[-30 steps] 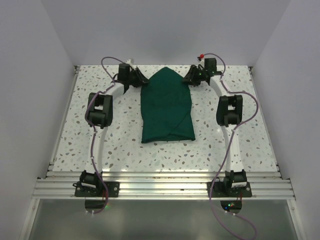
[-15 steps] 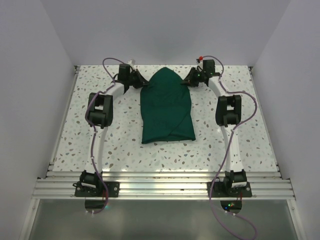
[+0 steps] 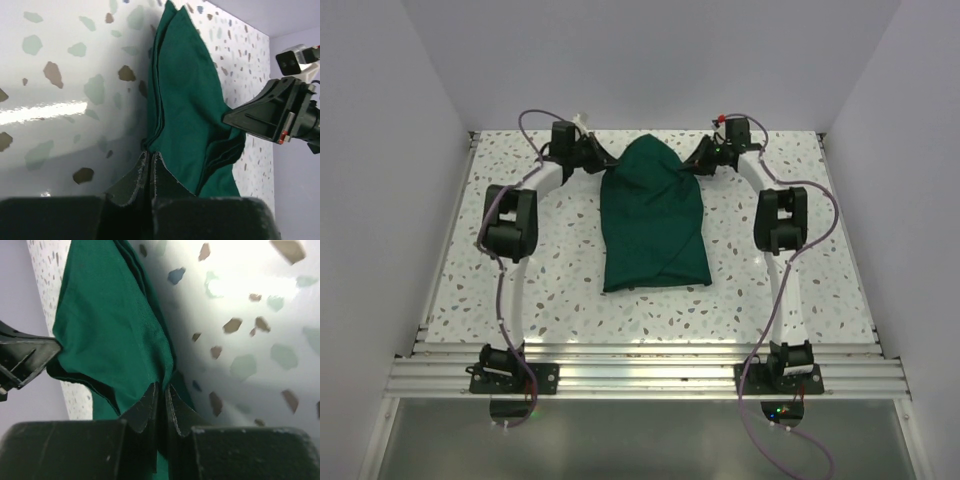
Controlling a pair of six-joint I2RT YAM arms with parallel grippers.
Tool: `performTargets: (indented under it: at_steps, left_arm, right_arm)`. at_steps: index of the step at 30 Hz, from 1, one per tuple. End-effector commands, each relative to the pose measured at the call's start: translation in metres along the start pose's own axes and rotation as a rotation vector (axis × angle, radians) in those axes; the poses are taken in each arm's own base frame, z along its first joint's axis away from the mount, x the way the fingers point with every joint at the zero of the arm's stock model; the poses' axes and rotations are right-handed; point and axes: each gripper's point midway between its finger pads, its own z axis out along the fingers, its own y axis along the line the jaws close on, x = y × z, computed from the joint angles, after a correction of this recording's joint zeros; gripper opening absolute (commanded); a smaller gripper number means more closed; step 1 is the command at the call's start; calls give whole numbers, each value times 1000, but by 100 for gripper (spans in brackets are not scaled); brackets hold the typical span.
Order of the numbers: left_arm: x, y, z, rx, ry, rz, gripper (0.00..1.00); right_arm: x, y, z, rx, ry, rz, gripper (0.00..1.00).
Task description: Prepare the surgical pack
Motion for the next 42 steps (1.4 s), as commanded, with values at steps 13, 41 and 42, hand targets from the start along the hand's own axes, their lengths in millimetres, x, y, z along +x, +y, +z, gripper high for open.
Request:
performTargets:
  at_steps: [13, 41, 42]
  left_arm:
    - [5, -80, -103, 43, 7, 110, 0]
    - [121, -126, -207, -23, 126, 228, 0]
    - [130, -120, -207, -37, 145, 218, 0]
  right_arm:
    - [24, 76, -84, 0, 54, 33, 0]
    - [112, 67, -162, 144, 170, 67, 1]
    - [114, 66, -163, 149, 174, 63, 1]
